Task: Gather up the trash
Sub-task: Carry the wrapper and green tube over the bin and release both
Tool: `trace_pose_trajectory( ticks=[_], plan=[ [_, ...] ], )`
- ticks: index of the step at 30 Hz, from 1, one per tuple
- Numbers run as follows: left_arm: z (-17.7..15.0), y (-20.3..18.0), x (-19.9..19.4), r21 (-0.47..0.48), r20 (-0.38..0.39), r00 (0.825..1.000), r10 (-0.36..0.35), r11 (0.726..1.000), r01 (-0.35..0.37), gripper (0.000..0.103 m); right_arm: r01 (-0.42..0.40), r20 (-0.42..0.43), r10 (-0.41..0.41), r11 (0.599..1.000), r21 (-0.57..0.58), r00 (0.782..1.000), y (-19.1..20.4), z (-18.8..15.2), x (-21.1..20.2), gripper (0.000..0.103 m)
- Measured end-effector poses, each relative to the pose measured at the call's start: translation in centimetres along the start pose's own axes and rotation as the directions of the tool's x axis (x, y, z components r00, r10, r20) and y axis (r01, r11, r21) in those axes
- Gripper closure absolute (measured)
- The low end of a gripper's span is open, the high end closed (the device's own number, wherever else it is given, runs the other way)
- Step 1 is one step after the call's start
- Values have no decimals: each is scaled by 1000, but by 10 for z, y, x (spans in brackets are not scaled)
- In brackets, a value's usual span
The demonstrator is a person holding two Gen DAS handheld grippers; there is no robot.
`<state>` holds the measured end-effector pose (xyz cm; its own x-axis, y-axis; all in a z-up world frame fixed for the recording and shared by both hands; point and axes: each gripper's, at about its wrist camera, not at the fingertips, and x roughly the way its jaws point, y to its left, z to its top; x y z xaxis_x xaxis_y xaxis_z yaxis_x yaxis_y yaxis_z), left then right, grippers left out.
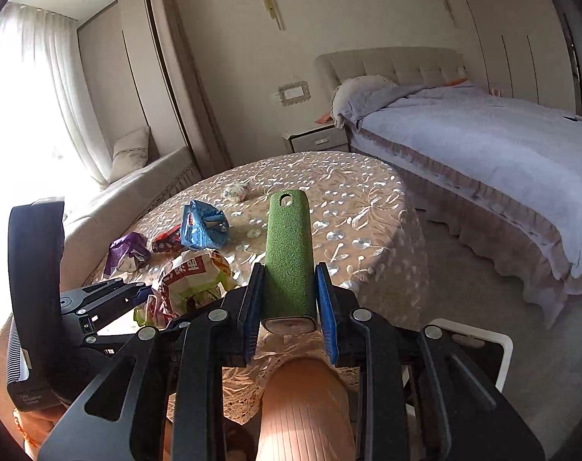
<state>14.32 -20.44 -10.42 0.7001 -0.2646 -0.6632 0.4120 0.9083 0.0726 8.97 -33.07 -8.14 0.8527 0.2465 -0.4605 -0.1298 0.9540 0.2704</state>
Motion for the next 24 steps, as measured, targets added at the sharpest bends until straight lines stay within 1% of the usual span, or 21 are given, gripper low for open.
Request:
trace_pose_trajectory(
  ticks=[2, 5, 10, 15, 18, 24],
  plan=[
    [2, -18, 7, 34, -11, 1000, -13, 999, 13, 52, 26, 5, -26, 1000, 13, 1000, -12, -3, -6, 75],
    [4, -40, 19, 75, -31, 998, -49, 996, 51, 52, 63, 12, -64, 998, 31, 998, -28, -6, -14, 75],
    [4, -77, 41, 142, -76, 992, -103, 983, 113, 52, 127, 0, -127, 990, 55, 992, -54, -13, -21, 75],
    [2, -110, 65, 213, -130, 981, -143, 962, 169, 52, 194, -51, -191, 979, 62, 980, -80, -26, -18, 75],
    [-2, -126, 83, 239, -175, 969, -175, 947, 214, 52, 232, -94, -225, 971, 60, 970, -96, -36, -15, 75],
    [-9, -147, 117, 275, -249, 952, -180, 929, 248, 52, 281, -163, -267, 957, 69, 950, -121, -51, -4, 75]
  ],
)
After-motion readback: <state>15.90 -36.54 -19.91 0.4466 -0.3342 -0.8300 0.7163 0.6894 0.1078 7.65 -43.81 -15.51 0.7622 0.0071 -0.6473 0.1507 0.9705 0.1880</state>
